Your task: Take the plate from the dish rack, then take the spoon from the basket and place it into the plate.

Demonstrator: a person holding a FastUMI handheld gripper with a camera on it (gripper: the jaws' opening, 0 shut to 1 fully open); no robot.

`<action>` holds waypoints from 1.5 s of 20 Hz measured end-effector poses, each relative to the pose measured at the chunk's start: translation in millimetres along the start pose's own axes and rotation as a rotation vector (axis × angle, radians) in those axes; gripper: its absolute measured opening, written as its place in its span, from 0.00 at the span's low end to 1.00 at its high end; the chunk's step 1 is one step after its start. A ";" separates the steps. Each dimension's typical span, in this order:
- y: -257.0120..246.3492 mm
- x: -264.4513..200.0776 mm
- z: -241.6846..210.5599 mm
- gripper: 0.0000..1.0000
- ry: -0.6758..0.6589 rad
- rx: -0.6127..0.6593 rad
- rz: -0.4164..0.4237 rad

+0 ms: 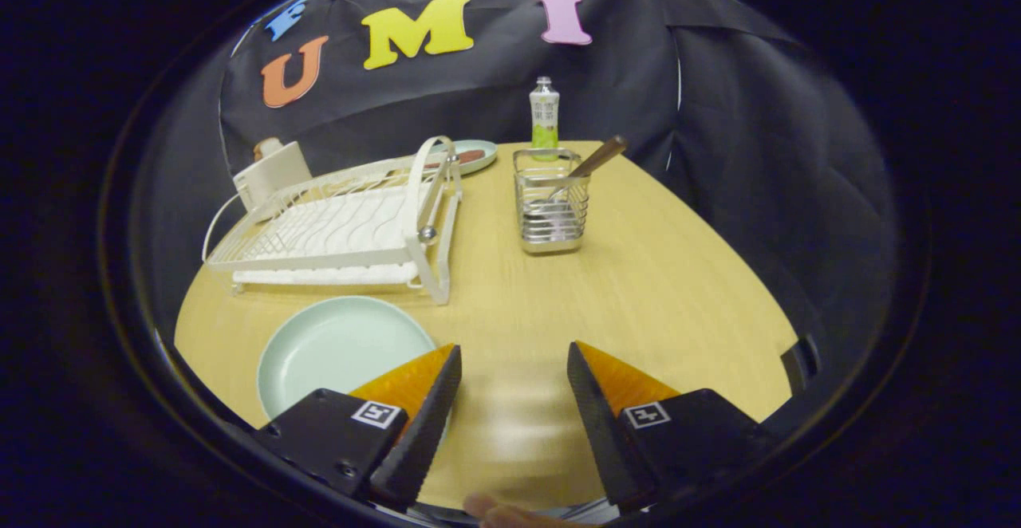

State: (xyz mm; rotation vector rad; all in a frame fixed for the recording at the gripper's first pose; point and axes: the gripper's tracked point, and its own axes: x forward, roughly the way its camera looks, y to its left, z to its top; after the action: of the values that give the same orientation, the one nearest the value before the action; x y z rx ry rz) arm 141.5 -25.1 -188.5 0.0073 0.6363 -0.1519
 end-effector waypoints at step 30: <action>-7.5 93.2 195.6 0.22 -0.370 0.042 0.132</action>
State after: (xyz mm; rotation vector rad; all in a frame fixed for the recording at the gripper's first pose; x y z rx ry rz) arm 330.1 -55.9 -86.0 0.0605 0.2624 -0.0368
